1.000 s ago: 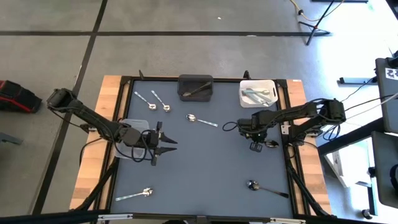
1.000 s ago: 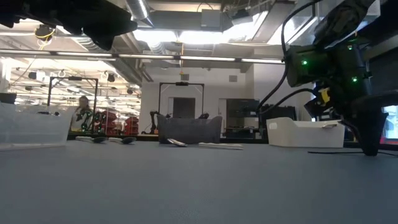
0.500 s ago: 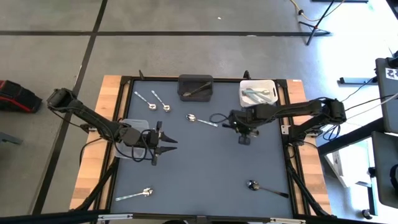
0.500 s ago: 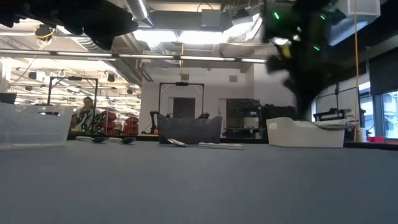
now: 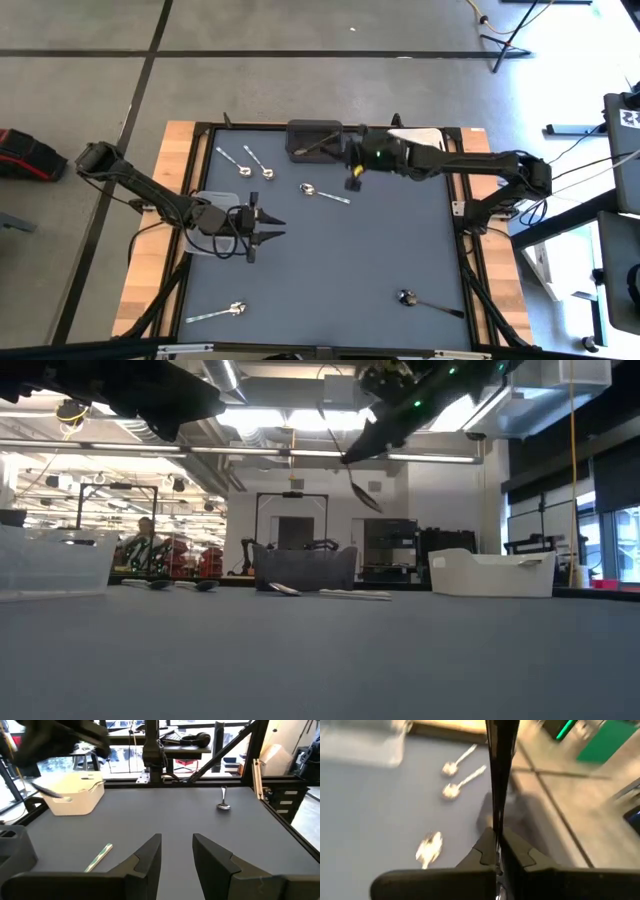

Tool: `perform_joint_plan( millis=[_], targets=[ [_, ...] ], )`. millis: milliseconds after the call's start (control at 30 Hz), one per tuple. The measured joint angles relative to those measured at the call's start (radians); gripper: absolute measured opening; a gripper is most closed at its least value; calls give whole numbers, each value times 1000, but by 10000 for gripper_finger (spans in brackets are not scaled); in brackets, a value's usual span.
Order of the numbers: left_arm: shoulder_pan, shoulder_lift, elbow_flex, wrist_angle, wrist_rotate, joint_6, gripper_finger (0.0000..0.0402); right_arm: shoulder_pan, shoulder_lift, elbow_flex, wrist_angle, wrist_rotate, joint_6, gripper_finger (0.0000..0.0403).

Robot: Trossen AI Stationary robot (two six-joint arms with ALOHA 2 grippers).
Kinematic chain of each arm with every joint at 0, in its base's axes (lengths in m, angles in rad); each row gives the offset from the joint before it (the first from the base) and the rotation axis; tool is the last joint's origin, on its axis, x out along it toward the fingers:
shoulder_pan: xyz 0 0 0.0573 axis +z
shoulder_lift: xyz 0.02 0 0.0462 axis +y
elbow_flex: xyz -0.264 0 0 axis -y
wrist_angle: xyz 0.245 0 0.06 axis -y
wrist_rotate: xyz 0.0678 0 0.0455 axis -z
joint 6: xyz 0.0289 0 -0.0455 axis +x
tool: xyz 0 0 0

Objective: Sort silverware by color (type)
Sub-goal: Put the top black spoon into the black bin

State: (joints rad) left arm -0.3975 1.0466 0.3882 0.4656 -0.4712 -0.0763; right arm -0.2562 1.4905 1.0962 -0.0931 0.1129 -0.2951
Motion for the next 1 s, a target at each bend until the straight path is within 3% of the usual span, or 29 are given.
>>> perform_joint_plan(
  millis=[167,400,733,1000],
  targets=[
    [1,0,0,0,-11,0,105,-94,82,0,231,-72,0,2],
    [1,0,0,1,-14,0,105,-188,243,2,483,-79,0,2],
    [3,0,0,-4,-16,5,105,-242,387,3,508,-53,43,6],
    [3,0,0,-3,-16,7,105,-218,349,1,462,18,14,101]
  ],
)
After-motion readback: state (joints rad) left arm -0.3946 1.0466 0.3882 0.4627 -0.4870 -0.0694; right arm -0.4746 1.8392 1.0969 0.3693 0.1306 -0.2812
